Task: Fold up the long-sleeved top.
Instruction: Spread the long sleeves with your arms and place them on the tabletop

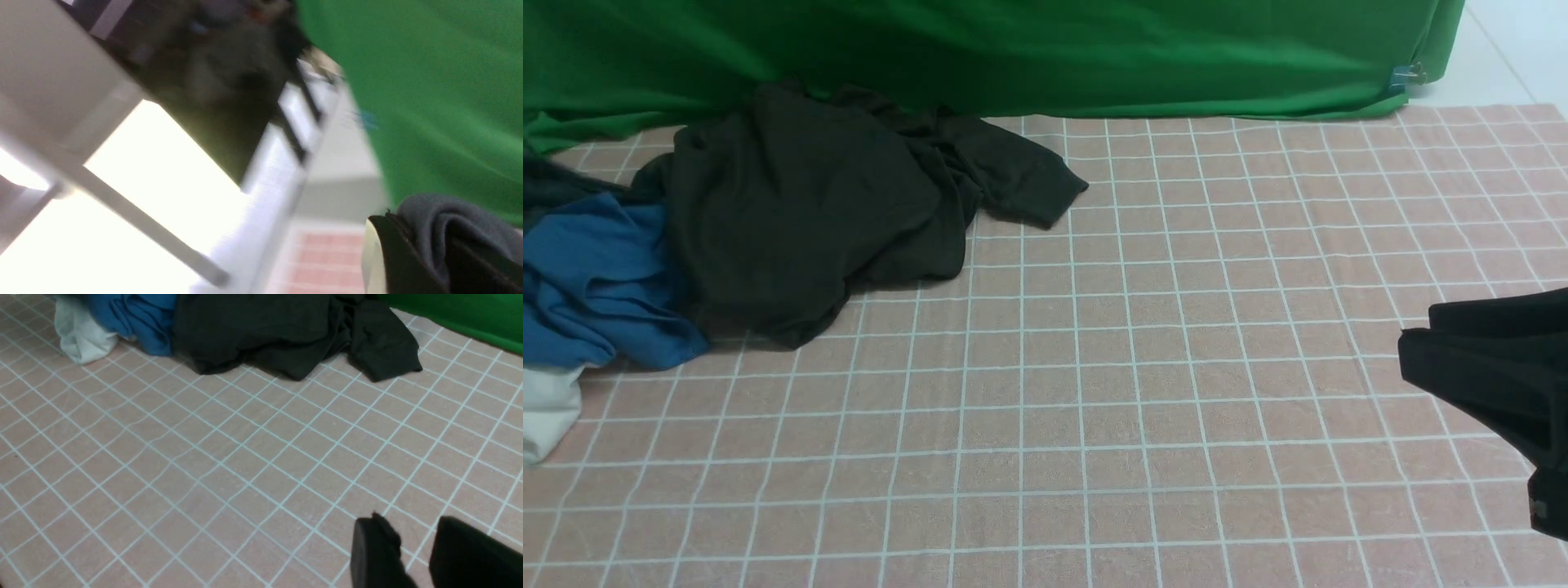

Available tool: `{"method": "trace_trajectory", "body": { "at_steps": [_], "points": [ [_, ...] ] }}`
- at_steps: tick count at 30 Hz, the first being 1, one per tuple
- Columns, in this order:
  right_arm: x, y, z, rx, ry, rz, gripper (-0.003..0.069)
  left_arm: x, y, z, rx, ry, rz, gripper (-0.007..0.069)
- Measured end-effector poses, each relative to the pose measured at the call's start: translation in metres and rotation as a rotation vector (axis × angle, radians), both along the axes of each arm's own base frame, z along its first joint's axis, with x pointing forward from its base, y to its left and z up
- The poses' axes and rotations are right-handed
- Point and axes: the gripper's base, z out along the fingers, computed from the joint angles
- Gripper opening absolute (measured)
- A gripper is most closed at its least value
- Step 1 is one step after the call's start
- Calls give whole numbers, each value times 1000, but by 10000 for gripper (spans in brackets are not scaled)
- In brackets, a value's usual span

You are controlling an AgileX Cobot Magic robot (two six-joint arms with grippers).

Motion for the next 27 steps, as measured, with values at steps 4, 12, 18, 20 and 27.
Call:
{"method": "trace_trajectory", "body": {
  "at_steps": [4, 12, 18, 20, 27],
  "points": [
    [0, 0, 0, -7, -6, 5, 232, 40, 13, -73, -177, 182, -69, 52],
    [0, 0, 0, -10, -1, 7, 232, 80, 22, -182, -509, 457, -116, 218],
    [0, 0, -1, -11, 0, 7, 234, 91, 12, -216, -752, 556, -176, 622],
    [0, 0, -1, -11, 0, 7, 233, 92, 6, -211, -767, 541, -195, 666],
    [0, 0, -1, -11, 0, 7, 236, 83, -49, -160, -567, 504, -250, 629]
  ]
}}
